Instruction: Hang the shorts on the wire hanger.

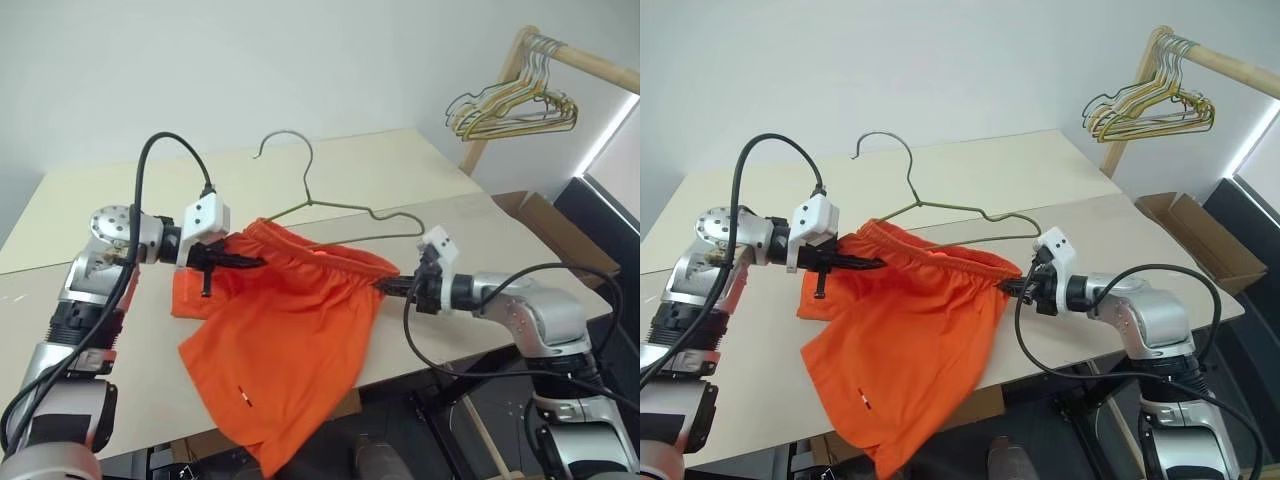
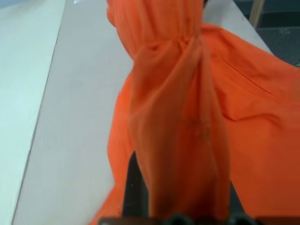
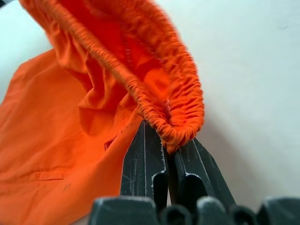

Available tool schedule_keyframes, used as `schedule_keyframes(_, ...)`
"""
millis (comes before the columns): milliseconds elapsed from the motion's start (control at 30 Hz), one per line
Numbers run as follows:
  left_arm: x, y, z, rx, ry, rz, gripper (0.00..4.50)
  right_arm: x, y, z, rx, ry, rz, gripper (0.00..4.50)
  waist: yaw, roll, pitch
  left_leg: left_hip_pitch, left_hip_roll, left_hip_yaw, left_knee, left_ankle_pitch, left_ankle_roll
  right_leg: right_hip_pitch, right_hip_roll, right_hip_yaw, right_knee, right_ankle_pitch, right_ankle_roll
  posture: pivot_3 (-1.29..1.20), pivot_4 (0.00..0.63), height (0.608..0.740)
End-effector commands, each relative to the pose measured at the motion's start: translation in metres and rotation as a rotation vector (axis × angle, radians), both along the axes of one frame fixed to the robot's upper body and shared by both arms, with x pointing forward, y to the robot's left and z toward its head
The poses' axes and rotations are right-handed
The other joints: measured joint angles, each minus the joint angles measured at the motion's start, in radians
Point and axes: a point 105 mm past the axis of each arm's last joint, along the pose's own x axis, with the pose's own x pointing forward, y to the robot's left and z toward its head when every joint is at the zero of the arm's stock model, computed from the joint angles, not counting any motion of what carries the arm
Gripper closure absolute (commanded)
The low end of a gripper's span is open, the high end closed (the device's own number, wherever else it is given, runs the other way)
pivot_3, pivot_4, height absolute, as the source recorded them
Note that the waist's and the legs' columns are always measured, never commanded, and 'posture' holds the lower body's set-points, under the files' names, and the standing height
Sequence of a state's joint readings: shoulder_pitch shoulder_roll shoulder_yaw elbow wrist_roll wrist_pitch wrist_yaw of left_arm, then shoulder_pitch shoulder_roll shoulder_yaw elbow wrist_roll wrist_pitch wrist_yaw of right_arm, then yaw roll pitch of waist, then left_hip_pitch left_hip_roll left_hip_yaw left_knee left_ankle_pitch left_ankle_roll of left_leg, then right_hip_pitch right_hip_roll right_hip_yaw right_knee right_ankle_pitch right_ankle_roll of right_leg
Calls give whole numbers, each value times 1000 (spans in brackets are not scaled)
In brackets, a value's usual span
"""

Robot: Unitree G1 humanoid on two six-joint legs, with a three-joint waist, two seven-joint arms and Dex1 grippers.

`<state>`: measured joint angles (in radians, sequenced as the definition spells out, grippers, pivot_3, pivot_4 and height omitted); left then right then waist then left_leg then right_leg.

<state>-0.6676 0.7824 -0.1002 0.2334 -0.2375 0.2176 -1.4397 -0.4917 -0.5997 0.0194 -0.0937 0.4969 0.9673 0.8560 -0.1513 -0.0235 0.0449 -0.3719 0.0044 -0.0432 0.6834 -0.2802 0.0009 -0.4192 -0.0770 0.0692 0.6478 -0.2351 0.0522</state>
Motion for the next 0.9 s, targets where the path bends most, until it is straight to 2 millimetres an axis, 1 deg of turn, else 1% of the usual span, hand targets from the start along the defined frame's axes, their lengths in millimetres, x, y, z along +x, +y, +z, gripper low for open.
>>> schedule_keyframes(33, -6, 8, 17, 4, -50, -11, 4500, 6, -17, 22, -21, -83, -14, 4473, 1, 0, 0, 0, 0, 0, 0, 0, 0, 0, 0, 0, 0, 0, 0, -95, 0, 740)
schedule_keyframes(167, -8, 18, 14, 33, -44, 20, 4500, 6, -34, 29, -84, -113, 26, 4473, 4, 0, 0, 0, -1, 0, 0, 0, 0, 0, -1, 0, -1, 0, 0, -71, 0, 740)
schedule_keyframes(267, -8, 20, 14, 29, -47, 43, 4500, 6, -44, 33, -118, -116, 58, 4473, 6, 0, 0, 0, -1, 0, 0, 0, 0, 1, -1, 0, -1, 0, 0, -49, 0, 740)
schedule_keyframes(333, -12, 21, 13, 20, -44, 49, 4500, 9, -51, 35, -153, -119, 74, 4473, 8, 0, 0, 0, -1, 1, 0, 0, 0, 1, 0, 0, -1, 0, 0, -35, 0, 740)
schedule_keyframes(433, -17, 24, 8, 41, -35, 62, 4500, 14, -57, 38, -179, -129, 88, 4473, 9, 0, 0, 0, -1, 1, 0, 0, 0, 0, 0, 0, -1, 0, 0, -23, 0, 740)
schedule_keyframes(500, -19, 27, 4, 61, -34, 79, 4500, 15, -57, 42, -188, -139, 118, 4473, 11, 0, 0, 0, -1, 1, 0, 0, 0, 0, 0, 0, -1, 0, 0, -9, 0, 740)
schedule_keyframes(700, -19, 34, -3, 120, -33, 119, 4500, 11, -53, 58, -212, -186, 211, 4473, 45, 0, 0, 0, -1, 3, 0, 0, 0, 0, -1, 0, -1, 0, 0, -6, 0, 740)
schedule_keyframes(800, -18, 34, -9, 158, -40, 117, 4500, 7, -48, 64, -225, -209, 257, 4473, 60, 0, 0, 0, -1, 9, 0, 0, 0, 0, 0, 0, -2, 0, 0, -6, 0, 740)
schedule_keyframes(900, -16, 32, -12, 170, -43, 114, 4500, 5, -42, 72, -221, -234, 288, 4473, 78, 0, 0, 1, -1, 10, 0, 0, 0, 0, 0, 0, -2, 0, 0, -21, 0, 740)
